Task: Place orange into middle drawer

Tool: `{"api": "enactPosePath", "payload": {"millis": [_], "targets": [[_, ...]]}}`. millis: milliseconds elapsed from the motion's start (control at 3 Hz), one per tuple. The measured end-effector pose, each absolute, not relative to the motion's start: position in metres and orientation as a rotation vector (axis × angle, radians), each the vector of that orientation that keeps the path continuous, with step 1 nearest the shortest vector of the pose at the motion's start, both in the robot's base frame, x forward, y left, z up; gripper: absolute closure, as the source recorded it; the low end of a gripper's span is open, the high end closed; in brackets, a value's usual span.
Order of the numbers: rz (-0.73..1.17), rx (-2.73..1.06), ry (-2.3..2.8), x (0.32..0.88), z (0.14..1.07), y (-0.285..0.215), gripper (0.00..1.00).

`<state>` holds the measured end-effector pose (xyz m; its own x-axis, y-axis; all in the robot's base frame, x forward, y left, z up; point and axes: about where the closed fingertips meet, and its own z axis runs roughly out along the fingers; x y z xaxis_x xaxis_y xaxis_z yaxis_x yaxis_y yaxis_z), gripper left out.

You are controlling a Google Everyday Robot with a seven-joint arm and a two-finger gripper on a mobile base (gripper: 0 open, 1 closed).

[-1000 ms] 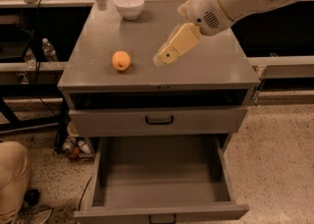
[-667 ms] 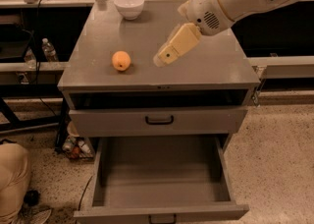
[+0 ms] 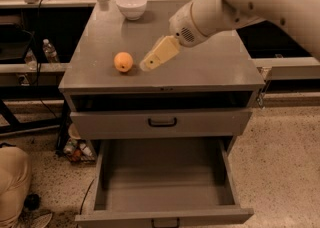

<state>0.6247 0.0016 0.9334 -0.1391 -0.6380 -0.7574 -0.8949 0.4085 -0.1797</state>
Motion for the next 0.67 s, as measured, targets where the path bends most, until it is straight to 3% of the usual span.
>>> {"api": "enactPosePath", "payload": {"millis": [667], "targets": [[0.391, -1.212, 1.897, 0.663, 0.897, 0.043, 0.0]]}}
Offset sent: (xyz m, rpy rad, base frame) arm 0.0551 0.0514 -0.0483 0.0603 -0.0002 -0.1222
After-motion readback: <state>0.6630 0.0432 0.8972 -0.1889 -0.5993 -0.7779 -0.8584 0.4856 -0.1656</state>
